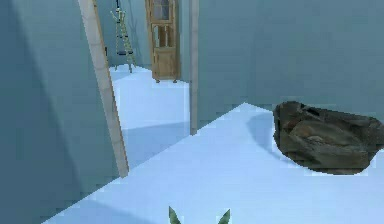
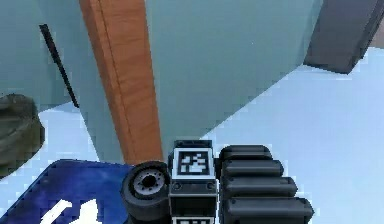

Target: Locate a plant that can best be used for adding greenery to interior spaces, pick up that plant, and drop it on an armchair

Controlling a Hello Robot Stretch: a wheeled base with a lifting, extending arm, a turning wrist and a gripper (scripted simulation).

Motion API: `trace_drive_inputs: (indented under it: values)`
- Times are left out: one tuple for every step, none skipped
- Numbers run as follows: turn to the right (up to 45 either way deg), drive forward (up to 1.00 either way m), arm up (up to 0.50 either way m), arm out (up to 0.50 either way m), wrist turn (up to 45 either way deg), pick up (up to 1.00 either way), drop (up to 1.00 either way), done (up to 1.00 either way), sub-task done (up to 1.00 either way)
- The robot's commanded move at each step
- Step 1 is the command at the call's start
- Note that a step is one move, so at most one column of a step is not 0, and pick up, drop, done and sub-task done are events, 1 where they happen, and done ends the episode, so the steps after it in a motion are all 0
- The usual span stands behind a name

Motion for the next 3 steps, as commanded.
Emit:
trace_drive_inputs:
  values:
    - [3.0, 0.0, 0.0, 0.0, 0.0, 0.0, 0.0, 0.0, 0.0]
    - [0.0, 0.4, 0.0, 0.0, 0.0, 0.0, 0.0, 0.0, 0.0]
    - [-15.0, 0.0, 0.0, 0.0, 0.0, 0.0, 0.0, 0.0, 0.0]
